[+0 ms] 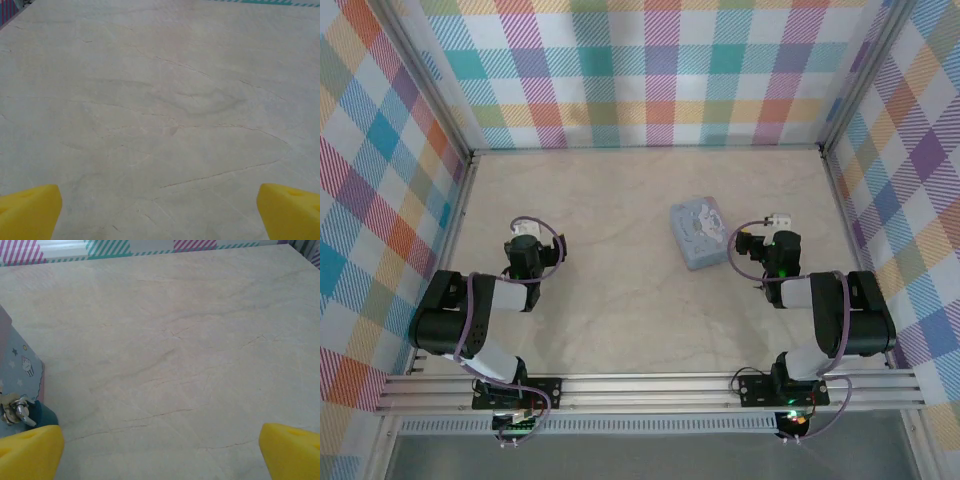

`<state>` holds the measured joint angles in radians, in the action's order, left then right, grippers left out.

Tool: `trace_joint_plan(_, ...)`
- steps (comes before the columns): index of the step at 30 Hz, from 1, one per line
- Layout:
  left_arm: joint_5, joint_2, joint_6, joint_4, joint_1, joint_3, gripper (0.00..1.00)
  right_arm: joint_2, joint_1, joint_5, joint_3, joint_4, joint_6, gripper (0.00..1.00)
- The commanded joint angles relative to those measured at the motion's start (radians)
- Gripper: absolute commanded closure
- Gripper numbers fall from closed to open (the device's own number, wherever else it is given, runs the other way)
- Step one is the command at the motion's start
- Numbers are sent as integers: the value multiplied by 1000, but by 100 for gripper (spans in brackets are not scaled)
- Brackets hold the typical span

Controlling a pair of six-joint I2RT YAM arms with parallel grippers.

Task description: Unlock the padlock with the key

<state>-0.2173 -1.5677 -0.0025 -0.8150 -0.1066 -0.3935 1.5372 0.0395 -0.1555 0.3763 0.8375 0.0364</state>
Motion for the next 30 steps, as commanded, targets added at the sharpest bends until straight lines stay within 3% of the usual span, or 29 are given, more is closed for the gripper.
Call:
trace_joint_plan(1,13,5,16,-14,13,-15,0,-3,-2,16,15,34,-5,0)
trace_joint_plan(30,-4,17,9,-1,14,-19,0,-35,-2,-2,28,-20,7,0)
